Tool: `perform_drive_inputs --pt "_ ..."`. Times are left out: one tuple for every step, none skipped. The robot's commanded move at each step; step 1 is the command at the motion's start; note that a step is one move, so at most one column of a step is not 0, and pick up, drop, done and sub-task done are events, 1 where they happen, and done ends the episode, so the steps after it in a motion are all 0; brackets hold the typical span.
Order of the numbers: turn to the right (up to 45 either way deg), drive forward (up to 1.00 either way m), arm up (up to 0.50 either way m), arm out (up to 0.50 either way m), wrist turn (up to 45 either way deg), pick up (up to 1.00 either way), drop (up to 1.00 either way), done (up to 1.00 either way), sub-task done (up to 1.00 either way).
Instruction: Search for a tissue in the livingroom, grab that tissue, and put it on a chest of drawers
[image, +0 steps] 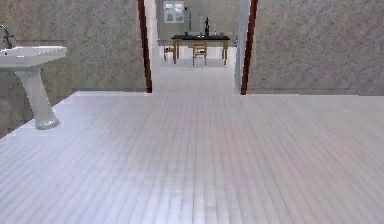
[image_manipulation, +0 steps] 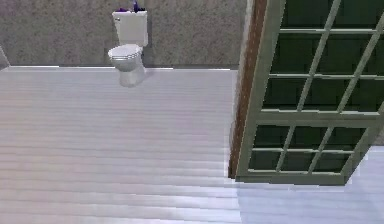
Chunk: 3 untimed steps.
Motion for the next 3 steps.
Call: perform_drive_inputs --pt "0.0 1.0 0.0 0.0 0.0 0.0 0.0 0.0 0.0" --pt "0.0 1.0 0.0 0.0 0.0 0.0 0.0 0.0 0.0" --pt "0.0 1.0 0.0 0.0 0.0 0.0 0.0 0.0 0.0"
